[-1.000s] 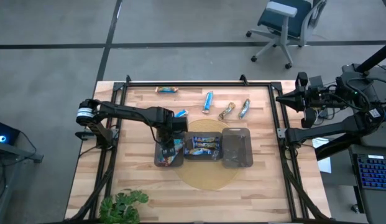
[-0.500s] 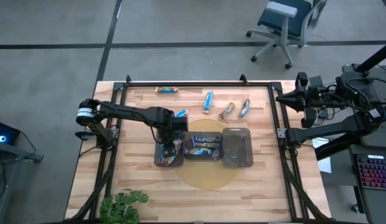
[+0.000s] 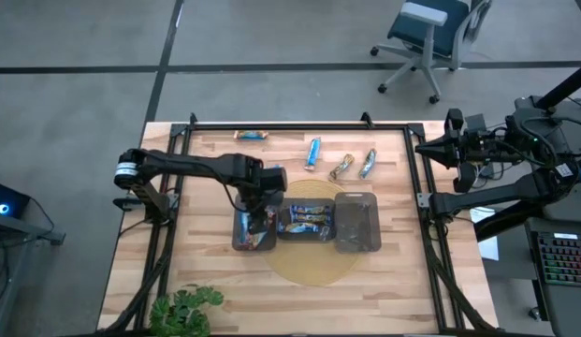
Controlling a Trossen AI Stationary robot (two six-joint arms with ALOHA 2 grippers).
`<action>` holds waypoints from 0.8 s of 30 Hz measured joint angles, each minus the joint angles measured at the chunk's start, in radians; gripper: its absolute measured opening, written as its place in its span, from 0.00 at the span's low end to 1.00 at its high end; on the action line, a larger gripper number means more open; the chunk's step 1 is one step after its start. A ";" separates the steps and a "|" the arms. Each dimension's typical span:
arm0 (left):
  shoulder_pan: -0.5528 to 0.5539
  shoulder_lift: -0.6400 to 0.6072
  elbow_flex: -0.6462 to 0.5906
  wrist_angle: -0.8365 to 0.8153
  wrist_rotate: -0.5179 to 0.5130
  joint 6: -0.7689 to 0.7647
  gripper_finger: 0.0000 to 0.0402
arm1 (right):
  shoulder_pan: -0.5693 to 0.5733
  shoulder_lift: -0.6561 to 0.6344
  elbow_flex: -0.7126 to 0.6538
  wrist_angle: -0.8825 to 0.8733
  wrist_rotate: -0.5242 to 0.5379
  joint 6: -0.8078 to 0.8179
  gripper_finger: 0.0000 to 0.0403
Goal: Pick and place Granola Bars by type
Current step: Put the orange granola bar into the right black bin
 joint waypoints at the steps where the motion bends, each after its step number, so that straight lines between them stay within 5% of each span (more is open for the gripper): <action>1: 0.000 0.000 0.025 -0.014 -0.005 0.006 0.18 | 0.000 0.000 0.000 0.000 0.000 0.000 0.02; 8: 0.000 -0.001 0.240 -0.110 -0.097 0.054 0.01 | 0.000 0.000 0.000 0.000 0.000 0.000 0.02; 24: 0.037 -0.002 0.555 -0.320 -0.311 0.135 0.00 | 0.000 0.000 0.000 0.000 0.000 -0.019 0.02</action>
